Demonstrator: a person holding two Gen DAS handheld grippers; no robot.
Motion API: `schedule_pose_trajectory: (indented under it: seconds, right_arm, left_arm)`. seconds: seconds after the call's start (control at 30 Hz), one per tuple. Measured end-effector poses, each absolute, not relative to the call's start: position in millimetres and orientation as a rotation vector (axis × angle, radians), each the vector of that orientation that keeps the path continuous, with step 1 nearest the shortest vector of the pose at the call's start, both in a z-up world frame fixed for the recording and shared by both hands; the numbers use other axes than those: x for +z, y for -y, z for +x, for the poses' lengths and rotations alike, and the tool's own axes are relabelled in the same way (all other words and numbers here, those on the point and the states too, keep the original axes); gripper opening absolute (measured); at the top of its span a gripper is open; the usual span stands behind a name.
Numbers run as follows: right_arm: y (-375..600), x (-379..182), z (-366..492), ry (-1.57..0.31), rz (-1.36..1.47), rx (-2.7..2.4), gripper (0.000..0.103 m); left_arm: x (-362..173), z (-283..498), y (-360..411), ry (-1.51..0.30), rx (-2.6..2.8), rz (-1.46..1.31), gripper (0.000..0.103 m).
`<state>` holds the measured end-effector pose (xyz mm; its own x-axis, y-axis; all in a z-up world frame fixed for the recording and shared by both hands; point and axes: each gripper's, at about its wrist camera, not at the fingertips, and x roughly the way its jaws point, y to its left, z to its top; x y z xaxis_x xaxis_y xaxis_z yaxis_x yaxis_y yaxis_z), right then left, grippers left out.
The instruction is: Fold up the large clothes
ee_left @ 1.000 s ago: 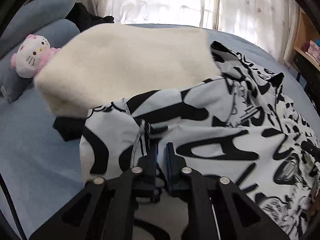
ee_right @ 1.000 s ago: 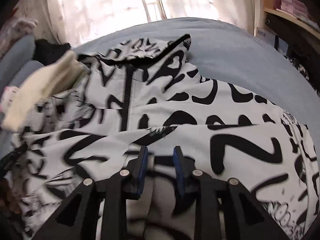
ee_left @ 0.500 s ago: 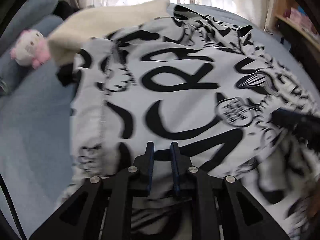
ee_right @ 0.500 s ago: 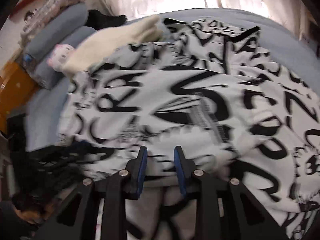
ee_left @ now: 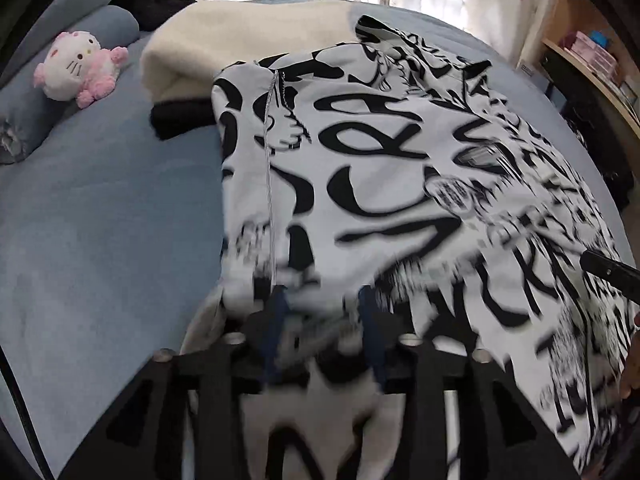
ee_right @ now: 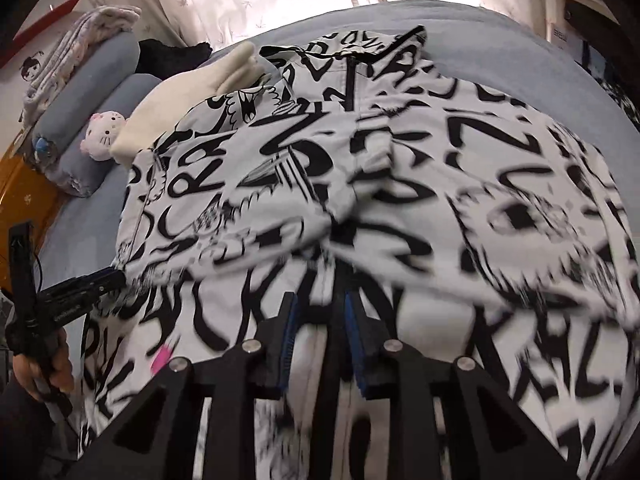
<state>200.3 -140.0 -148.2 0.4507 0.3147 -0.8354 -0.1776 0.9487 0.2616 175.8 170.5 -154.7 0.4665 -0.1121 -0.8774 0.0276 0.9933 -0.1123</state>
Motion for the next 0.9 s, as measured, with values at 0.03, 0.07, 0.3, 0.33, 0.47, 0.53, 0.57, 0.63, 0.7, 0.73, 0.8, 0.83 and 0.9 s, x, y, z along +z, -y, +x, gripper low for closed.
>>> schedule_pose_trajectory:
  seconds: [0.03, 0.07, 0.3, 0.33, 0.47, 0.53, 0.57, 0.63, 0.7, 0.73, 0.8, 0.83, 0.9]
  right_arm:
    - [141.8, -145.8, 189.3, -1.056, 0.147, 0.3, 0.024]
    - [143.0, -143.6, 183.3, -1.052, 0.151, 0.298, 0.024]
    - [156.8, -115.8, 133.3, -0.997, 0.198, 0.29, 0.024]
    - [157.2, -111.9, 129.1, -0.989, 0.198, 0.29, 0.025]
    - [158.6, -91.9, 108.6, -0.933, 0.198, 0.286, 0.026]
    - [160.1, -81.6, 96.9, -0.906, 0.207, 0.282, 0.033]
    - [161.3, -77.5, 92.2, -0.896, 0.212, 0.281, 0.034]
    - [163.6, -70.1, 80.8, -0.875, 0.22, 0.278, 0.039]
    - [165.0, -64.8, 70.7, -0.86, 0.216, 0.275, 0.039]
    - [165.6, -62.6, 64.7, -0.855, 0.211, 0.27, 0.039]
    - [168.3, -59.4, 53.2, -0.845, 0.195, 0.253, 0.039]
    - [169.9, -59.0, 47.6, -0.841, 0.187, 0.245, 0.039]
    - [172.7, -59.1, 36.9, -0.842, 0.156, 0.226, 0.039]
  left_arm:
    - [-149.5, 165.6, -170.6, -1.082, -0.076, -0.078, 0.047]
    - [-143.2, 155.0, -171.3, -1.072, -0.071, -0.076, 0.047]
    - [-99.3, 96.6, -170.0, -1.0, -0.013, -0.091, 0.049]
    - [-93.0, 89.1, -168.1, -0.988, -0.01, -0.092, 0.05]
    - [-70.8, 69.3, -161.9, -0.943, -0.005, -0.103, 0.055]
    - [-59.6, 56.2, -157.7, -0.923, -0.004, -0.103, 0.056]
    - [-54.3, 48.6, -156.0, -0.913, -0.007, -0.104, 0.057]
    - [-46.8, 36.9, -154.1, -0.9, -0.006, -0.103, 0.059]
    - [-41.6, 24.4, -153.4, -0.891, 0.0, -0.103, 0.063]
    - [-40.5, 19.8, -154.2, -0.889, -0.001, -0.105, 0.063]
    - [-38.5, 7.0, -157.2, -0.888, -0.004, -0.112, 0.064]
    - [-38.4, 1.8, -159.2, -0.89, -0.002, -0.116, 0.064]
    - [-39.1, -11.8, -167.1, -0.893, 0.003, -0.132, 0.064]
